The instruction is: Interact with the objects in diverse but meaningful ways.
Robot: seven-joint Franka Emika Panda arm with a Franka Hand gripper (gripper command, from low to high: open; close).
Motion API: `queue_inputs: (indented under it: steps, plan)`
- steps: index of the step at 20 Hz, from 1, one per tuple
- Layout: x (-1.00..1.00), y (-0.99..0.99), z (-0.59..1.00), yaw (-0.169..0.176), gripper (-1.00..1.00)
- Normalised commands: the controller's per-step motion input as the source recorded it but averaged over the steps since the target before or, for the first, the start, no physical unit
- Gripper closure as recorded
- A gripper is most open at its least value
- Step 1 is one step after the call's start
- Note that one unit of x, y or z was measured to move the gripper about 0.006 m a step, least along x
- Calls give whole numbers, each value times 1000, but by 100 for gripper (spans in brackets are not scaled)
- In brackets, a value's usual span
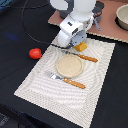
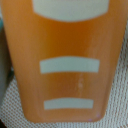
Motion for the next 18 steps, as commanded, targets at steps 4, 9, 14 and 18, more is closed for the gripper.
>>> queue_inputs:
  steps: [4,9,14,18]
  plan:
    - [-302,199,-100,0,100]
    - [-831,44,661,-40,100]
    - [-1000,-11,1000,-54,100]
    - [-1000,-79,988,-50,100]
